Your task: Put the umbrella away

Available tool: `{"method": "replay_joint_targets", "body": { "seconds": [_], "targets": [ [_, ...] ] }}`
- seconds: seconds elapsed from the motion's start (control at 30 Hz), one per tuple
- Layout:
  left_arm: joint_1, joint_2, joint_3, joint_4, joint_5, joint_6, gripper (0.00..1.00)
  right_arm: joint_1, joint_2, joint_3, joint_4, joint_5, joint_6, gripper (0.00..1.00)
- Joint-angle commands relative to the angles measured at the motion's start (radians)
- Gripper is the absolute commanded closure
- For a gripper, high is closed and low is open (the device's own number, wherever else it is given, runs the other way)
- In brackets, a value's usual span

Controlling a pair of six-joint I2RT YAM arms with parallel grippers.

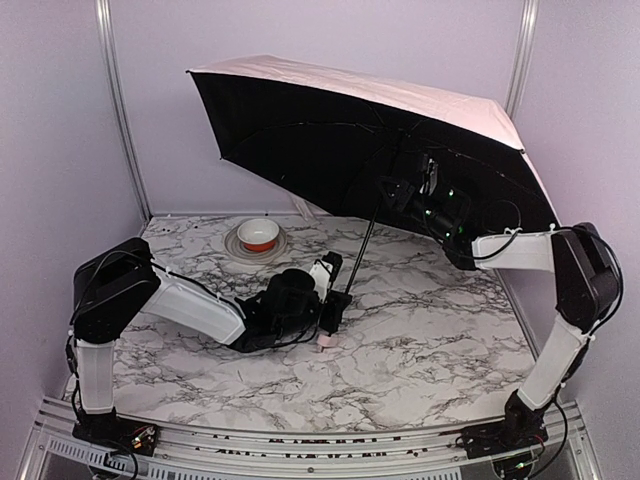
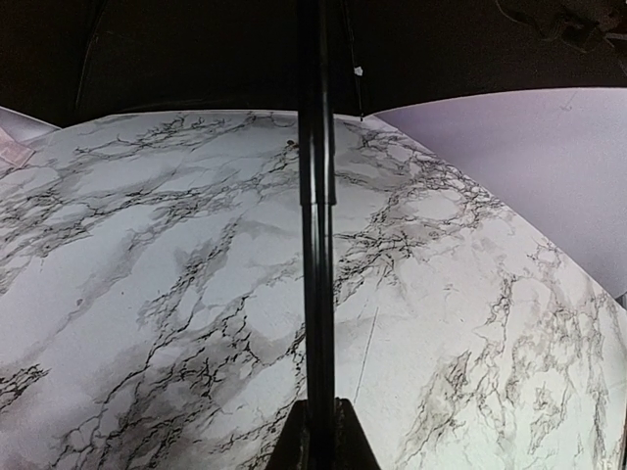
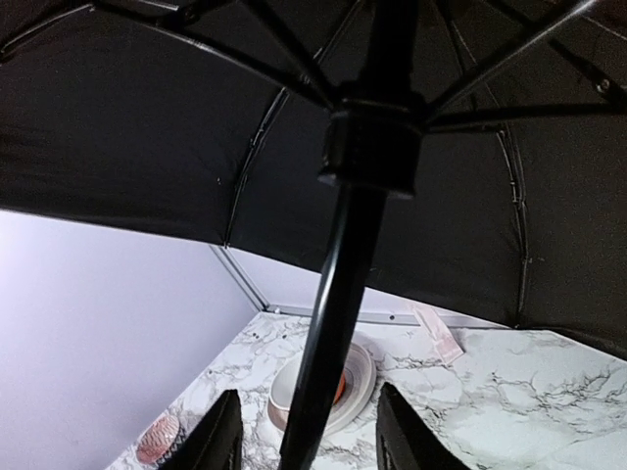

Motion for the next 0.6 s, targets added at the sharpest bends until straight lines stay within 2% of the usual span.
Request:
{"method": "replay_joint_targets", "body": {
  "seconds": [0.0, 0.1, 0.27, 0.37, 0.4, 0.5, 0.57],
  "targets": [
    [-0.01, -0.036, -0.013, 0.049, -0.007, 0.051, 1.0, 0.01, 0.015, 0.041, -0.028, 0.014, 0.034, 0.67],
    [-0.012, -0.05, -0.025, 0.049, -0.009, 0.072, 1.0, 0.01, -0.001, 0.038, -0.024, 0.014, 0.049, 0.8],
    [-0.014, -0.105, -0.043, 0.049, 0.019, 0.111, 1.0, 0.01, -0.033, 0.033, -0.017, -0.016, 0.083, 0.87],
    [-0.015, -0.142, -0.054, 0.049, 0.038, 0.119, 1.0, 0.009, -0.065, 0.019, 0.009, -0.037, 0.112, 0.96],
    [-0.015, -0.155, -0.058, 0.049, 0.044, 0.12, 0.96, 0.01, -0.078, 0.015, 0.018, -0.048, 0.122, 0.97],
    [-0.014, -0.196, -0.072, 0.049, 0.069, 0.126, 0.56, 0.011, -0.119, 0.011, 0.03, -0.079, 0.149, 0.98],
    [-0.013, -0.225, -0.074, 0.049, 0.101, 0.133, 0.43, 0.019, -0.153, 0.011, 0.031, -0.098, 0.157, 0.99]
  ]
}}
